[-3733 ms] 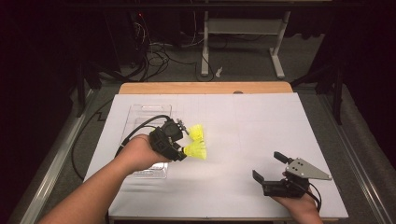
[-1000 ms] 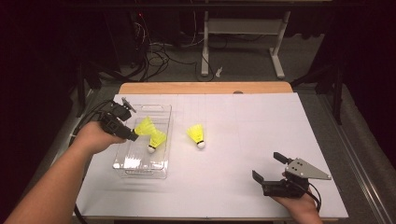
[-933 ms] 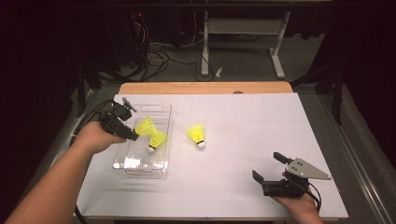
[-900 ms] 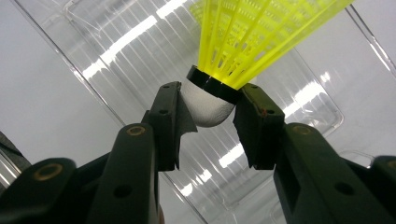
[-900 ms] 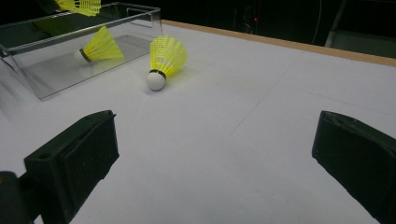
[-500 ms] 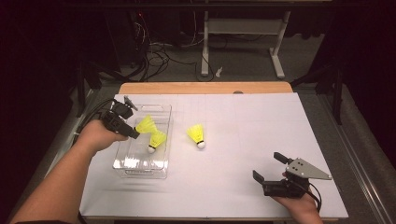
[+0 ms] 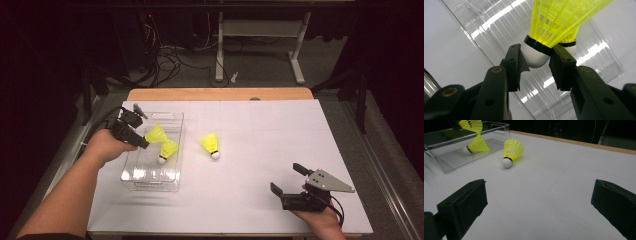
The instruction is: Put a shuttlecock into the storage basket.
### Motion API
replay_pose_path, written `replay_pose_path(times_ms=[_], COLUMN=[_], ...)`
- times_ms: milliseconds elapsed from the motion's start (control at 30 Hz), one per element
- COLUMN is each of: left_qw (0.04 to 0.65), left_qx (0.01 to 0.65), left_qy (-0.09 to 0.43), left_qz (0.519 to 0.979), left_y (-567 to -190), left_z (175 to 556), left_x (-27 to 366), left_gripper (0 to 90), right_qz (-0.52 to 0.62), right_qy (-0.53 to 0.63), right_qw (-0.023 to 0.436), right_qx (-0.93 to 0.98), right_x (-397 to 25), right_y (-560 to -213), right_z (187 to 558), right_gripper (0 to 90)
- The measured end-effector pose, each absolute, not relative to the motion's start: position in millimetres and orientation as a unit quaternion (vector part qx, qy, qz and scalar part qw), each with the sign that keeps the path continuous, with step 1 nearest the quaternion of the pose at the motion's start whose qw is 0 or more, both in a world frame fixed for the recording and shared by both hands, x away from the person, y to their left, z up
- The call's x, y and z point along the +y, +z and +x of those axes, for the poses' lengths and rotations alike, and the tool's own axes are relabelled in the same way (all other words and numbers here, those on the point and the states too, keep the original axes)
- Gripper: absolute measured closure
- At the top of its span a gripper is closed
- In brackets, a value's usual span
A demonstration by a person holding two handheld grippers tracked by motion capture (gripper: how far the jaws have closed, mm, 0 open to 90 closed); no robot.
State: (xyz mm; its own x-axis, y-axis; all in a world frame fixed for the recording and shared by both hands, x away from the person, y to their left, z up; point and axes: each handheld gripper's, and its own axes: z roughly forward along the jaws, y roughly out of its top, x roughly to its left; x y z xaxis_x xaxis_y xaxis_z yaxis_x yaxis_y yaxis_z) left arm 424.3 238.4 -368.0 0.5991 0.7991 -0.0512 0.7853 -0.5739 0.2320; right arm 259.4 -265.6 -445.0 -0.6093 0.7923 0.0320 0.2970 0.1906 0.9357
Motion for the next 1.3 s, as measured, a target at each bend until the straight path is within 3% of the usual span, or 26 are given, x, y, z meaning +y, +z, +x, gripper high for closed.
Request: replay_pose_path(times_ms=[1300], left_qw=[0.090], left_qx=[0.456], left_qy=[0.020], left_qz=[0.885], left_y=[-394], left_z=[431], left_x=[234], left_gripper=[62.6], right_qz=[0.372], right_qy=[0.517], right_qw=[0.238], right_qx=[0.733], right_x=[-266], right_y=[-446], right_z=[259], right_gripper=[0.9])
